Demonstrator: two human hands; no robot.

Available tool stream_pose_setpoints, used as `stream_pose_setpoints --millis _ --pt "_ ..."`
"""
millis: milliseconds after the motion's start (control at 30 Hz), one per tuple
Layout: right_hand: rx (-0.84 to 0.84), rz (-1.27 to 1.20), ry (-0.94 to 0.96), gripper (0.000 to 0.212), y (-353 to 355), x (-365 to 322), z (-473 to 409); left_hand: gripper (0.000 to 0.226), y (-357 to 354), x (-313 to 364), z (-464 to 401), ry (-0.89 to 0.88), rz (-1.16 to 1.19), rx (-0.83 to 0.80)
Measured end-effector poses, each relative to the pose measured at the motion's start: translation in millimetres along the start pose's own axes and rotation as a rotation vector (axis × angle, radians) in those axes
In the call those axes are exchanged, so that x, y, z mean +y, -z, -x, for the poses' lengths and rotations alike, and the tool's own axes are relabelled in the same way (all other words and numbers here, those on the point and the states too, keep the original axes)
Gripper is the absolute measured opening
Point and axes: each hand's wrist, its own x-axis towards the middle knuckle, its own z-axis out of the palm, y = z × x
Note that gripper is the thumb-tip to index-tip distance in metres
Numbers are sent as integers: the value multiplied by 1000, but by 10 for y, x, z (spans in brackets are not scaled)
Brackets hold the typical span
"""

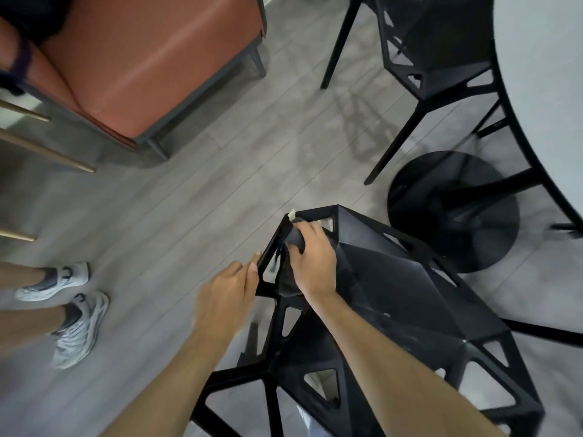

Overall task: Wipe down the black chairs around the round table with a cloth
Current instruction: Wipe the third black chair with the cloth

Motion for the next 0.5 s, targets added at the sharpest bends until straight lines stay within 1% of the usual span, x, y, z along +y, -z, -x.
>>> stream_pose_setpoints --millis 100,167,200,233,300,367,400,500 --pt "75 -128 -95 34 -98 -83 82 60 65 49 31 20 19 -6" --pt "98 -227 -151 35 -187 -166 311 52 114 82 39 91 61 -12" --pt "72 -275 -157 34 -215 -193 455 47 124 93 42 141 79 6" --pt "31 -309 -138 33 -226 -198 599 44 128 95 39 183 97 26" --pt "-35 -281 3 30 -157 -194 814 42 139 93 46 212 120 43" --pt "-22 -241 105 28 -86 -176 706 42 148 95 59 212 131 54" --pt "14 -230 82 28 -87 -182 539 41 145 93 61 220 137 58" --pt "137 -232 -86 25 -122 -277 -100 41 139 87 60 226 165 86"
